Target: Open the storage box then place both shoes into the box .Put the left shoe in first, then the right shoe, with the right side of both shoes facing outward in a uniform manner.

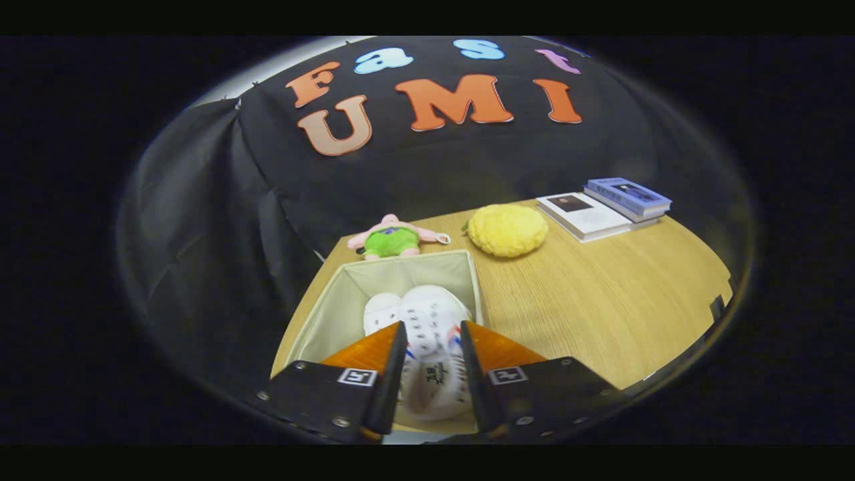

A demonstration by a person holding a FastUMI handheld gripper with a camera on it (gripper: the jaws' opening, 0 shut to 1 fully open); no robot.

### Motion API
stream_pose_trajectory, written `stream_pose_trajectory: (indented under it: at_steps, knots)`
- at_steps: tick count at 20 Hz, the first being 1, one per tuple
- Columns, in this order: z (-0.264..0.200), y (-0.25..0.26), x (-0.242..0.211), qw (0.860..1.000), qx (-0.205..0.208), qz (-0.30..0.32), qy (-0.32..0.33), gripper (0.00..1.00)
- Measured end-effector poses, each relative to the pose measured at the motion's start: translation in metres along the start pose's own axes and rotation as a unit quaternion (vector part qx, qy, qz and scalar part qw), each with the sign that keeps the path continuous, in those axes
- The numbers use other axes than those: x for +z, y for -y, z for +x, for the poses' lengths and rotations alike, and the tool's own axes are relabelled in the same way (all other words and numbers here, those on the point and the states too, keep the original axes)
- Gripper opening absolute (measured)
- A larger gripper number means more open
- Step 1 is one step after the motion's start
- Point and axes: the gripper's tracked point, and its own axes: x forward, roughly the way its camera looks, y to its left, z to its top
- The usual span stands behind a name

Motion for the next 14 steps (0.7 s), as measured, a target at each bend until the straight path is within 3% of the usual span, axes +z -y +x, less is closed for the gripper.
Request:
stream_pose_trajectory:
  at_steps: [4, 14]
  knots:
    - [-0.011, 0.016, 0.056, 0.998, 0.006, -0.027, 0.047, 0.98]
    - [-0.074, 0.099, 0.208, 0.984, -0.024, -0.090, 0.153, 0.99]
